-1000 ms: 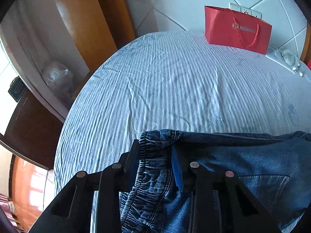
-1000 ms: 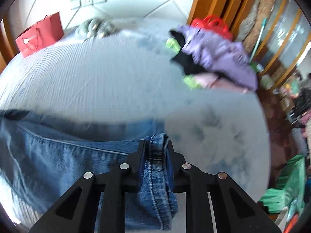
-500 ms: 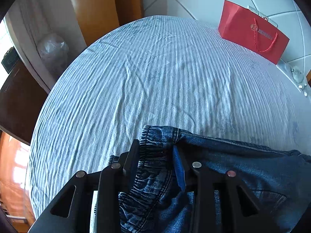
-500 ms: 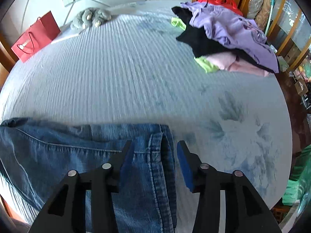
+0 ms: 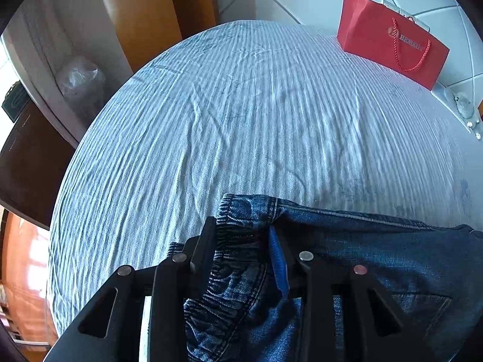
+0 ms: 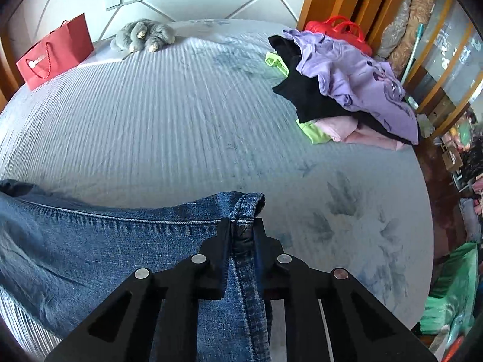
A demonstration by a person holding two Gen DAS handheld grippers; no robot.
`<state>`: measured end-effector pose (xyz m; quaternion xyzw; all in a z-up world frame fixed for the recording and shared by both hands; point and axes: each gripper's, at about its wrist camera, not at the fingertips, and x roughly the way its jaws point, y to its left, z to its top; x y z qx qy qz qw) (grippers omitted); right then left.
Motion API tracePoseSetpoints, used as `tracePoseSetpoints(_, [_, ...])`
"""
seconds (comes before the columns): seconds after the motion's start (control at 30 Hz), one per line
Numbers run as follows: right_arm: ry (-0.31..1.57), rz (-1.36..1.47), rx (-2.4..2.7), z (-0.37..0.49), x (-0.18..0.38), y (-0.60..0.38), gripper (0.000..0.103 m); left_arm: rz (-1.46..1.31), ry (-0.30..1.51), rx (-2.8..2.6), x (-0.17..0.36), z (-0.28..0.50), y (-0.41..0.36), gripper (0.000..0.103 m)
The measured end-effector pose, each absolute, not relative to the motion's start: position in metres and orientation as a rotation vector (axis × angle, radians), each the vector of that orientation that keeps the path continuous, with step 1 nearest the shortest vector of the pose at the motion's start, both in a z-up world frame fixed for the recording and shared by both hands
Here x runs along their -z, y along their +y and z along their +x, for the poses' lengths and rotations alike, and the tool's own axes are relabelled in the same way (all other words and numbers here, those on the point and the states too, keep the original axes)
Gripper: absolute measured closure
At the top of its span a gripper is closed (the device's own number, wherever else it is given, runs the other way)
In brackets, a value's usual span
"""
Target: Fold clothes
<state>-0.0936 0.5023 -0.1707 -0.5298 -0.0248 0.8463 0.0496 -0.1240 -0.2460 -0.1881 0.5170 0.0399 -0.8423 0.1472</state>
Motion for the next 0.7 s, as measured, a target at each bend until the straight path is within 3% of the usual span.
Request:
tracePoseSetpoints(0.07, [-0.084,-1.654,-2.547,-0.103,0.190,0.503,0.089,1.512,0.109,2.412,0.191,-0.128,-0.245,0.067])
tracePoseSetpoints(0.17, [-0.097,-1.643,-2.513,-0.112,0.198,0.501,0.076,1.550,0.194,2.437,0.178,-0.124,-0.254,0.067])
tracePoseSetpoints(0.23, [-0.051,-1.590,-2.503,-0.101,0.181,0.509,0.060,1.510,0.290,2.517,0.151,-0.106,-0.263,0.065])
tracePoseSetpoints(0.27, [-0.045,-1.550,-2.507,-0.092,0.169,0.512,0.058,1.487,0.317,2.551,0.138,-0.097,-0.265,0.060])
tracePoseSetpoints(0.33, [-0.006,-1.491,-2.530,-0.070,0.148,0.516,0.044,1.447,0.269,2.594,0.118,-0.079,-0.264,0.056])
tracePoseSetpoints(0.4, [0.052,-1.478,-2.542,-0.051,0.140,0.518,0.037,1.424,0.223,2.618,0.108,-0.066,-0.261,0.051])
tracePoseSetpoints(0.57, [0.182,-1.555,-2.546,-0.024,0.155,0.507,0.037,1.512,0.186,2.557,0.136,-0.053,-0.256,0.050])
tracePoseSetpoints(0.63, [0.188,-1.596,-2.561,-0.018,0.160,0.492,0.053,1.556,0.122,2.519,0.155,-0.044,-0.251,0.051])
tracePoseSetpoints(0.7, [0.185,-1.641,-2.575,-0.013,0.167,0.480,0.064,1.570,0.027,2.480,0.170,-0.037,-0.249,0.067])
